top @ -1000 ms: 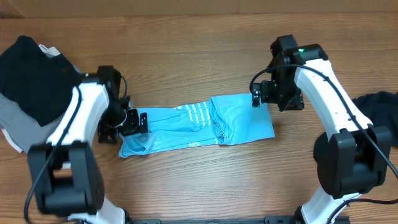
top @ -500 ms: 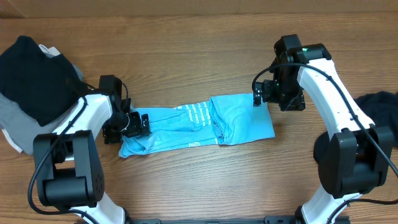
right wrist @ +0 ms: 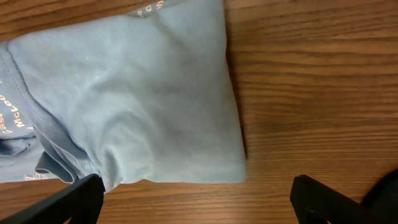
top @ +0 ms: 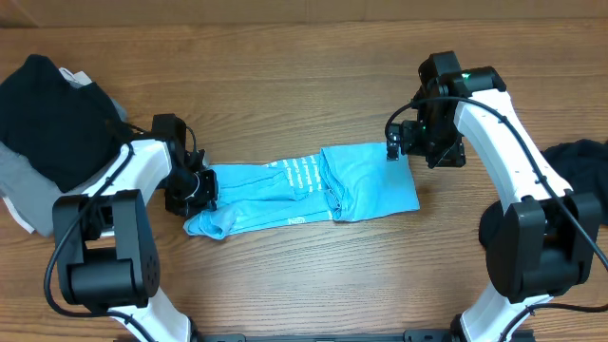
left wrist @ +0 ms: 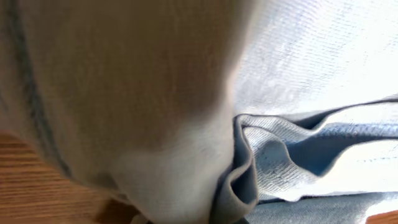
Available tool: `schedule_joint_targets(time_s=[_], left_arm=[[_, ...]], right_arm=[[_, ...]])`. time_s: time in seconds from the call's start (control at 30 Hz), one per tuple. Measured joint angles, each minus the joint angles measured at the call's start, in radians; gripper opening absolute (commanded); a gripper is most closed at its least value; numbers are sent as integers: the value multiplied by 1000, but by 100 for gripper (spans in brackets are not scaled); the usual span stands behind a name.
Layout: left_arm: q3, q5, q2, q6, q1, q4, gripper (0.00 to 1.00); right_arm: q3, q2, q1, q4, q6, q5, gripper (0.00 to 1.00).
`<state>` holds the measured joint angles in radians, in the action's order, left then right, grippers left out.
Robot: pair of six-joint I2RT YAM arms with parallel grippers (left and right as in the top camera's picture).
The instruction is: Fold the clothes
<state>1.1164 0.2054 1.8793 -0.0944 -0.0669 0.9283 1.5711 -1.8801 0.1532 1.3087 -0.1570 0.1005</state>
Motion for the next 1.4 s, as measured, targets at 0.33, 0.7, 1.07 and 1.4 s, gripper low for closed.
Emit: schedule_joint_targets(time_s=[0.33, 0.7, 1.07, 1.4], left_arm=[[306, -62, 38, 0, -58, 279, 4], [684, -62, 38, 5, -194, 577, 4], [813, 44, 60, -79, 187, 512, 6], [815, -13, 292, -161, 462, 490, 4]], right_arm=[[0, 0, 0, 1, 1, -58, 100], [0, 0, 0, -7, 2, -82, 100], [0, 0, 0, 3, 1, -81, 100], [0, 0, 0, 12, 22, -82, 100]])
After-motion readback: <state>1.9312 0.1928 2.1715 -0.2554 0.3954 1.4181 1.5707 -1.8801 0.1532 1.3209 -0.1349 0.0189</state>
